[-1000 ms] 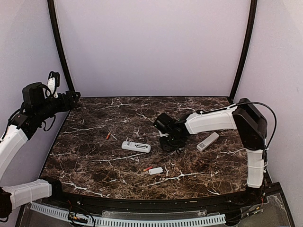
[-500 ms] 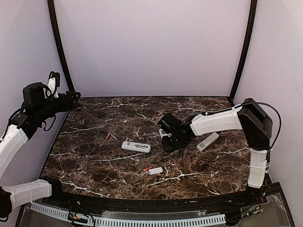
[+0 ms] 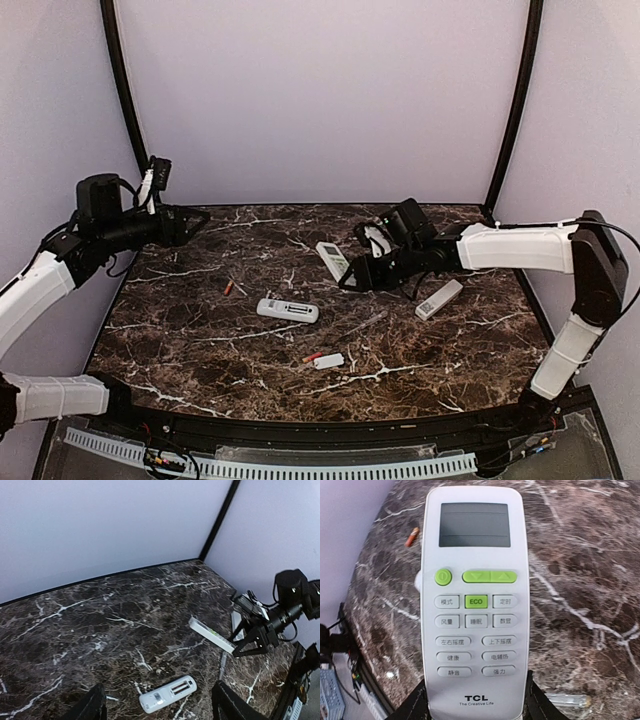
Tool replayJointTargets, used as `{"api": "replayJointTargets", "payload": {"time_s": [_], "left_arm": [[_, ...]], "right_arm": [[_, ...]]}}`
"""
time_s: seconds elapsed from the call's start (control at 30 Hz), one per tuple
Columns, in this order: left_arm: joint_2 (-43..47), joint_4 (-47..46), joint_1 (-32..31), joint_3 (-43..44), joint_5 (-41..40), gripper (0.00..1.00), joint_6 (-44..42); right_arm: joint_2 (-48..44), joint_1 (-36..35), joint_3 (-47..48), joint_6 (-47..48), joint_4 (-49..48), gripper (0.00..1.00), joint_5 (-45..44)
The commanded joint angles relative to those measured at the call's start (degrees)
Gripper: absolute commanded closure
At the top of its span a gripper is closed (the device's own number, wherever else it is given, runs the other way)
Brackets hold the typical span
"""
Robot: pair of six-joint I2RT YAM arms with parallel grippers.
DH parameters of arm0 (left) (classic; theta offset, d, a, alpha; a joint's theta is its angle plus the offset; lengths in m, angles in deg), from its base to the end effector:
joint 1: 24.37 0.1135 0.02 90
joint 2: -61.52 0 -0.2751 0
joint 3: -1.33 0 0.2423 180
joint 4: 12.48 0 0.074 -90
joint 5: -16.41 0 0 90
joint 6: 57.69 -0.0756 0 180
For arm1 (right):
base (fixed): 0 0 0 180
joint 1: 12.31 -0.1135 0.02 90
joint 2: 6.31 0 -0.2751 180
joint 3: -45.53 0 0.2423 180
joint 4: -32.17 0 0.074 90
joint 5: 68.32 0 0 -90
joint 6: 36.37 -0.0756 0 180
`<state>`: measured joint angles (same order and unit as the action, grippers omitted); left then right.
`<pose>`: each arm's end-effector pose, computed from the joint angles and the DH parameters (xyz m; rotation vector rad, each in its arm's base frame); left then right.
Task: Unload the batteries from the remote control
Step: Pick up the remote control from the center of the board, then pass from the right arm to the left
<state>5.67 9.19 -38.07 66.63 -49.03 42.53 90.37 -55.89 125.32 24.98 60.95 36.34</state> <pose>0.2297 -0.0883 0.3507 0.3681 1.7779 -0.6797 0.2669 0.2804 0.2111 -0.4590 2.4850 0.8682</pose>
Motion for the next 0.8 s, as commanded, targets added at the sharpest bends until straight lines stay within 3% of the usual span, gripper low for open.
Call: {"api": "replayJointTargets", "payload": {"time_s": [0.0,0.27,0.53,0.77], "left_arm": [[-1.21,0.93,-7.95,0.47,6.44,0.29,-8.88],[-1.44,0.49,-23.09,-2.56,3.72,0.29,-22.96],[-6.53,4.96,-31.64,-1.24,-0.16,0.28,-30.73],[-8.76,6.42,-35.35,-0.28,-3.17,0.32,-33.2]], "right_arm": [[-1.99,-0.35,0.59,5.88,-2.91,0.8,16.65],[-2.08,-2.68,4.26,10.83,3.42,0.81,26.99],[-0.08,-5.81,6.11,10.01,2.87,0.82,31.83],[0.86,-7.26,6.56,10.46,3.61,0.84,34.49]]}}
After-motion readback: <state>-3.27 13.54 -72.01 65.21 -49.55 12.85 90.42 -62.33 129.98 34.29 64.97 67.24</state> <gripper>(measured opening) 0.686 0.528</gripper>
